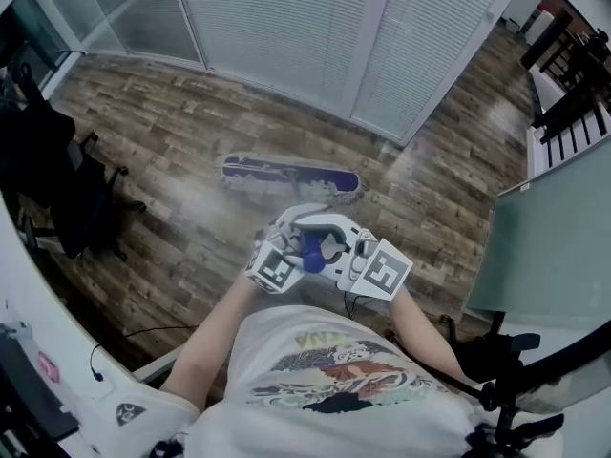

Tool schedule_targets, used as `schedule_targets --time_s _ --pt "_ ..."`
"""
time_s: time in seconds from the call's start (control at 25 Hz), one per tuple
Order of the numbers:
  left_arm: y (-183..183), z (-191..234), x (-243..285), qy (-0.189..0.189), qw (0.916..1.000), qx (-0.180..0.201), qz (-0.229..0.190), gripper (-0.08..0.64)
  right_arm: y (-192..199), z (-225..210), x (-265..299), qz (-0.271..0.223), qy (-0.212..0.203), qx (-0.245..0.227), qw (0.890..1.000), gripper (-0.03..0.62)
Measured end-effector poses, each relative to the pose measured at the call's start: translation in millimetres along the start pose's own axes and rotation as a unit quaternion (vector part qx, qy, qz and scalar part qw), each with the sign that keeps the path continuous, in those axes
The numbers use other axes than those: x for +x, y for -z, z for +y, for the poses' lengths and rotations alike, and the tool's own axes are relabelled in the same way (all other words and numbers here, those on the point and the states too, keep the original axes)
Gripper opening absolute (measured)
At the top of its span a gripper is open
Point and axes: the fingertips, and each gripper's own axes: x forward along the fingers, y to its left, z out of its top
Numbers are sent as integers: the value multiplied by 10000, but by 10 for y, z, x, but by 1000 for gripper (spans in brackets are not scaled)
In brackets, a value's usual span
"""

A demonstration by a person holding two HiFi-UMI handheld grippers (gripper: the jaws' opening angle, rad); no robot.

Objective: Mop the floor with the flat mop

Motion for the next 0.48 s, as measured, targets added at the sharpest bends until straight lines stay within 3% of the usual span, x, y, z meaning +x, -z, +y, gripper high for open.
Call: schedule_targets --time_s 0.32,0.48 --pt "160 1415 232 114 9998 -70 -124 69 77 -1312 708 34 284 73 9996 178" --pt "250 1845 356 124 9997 -125 -185 69 84 -1747 898 -117 326 124 9993 178"
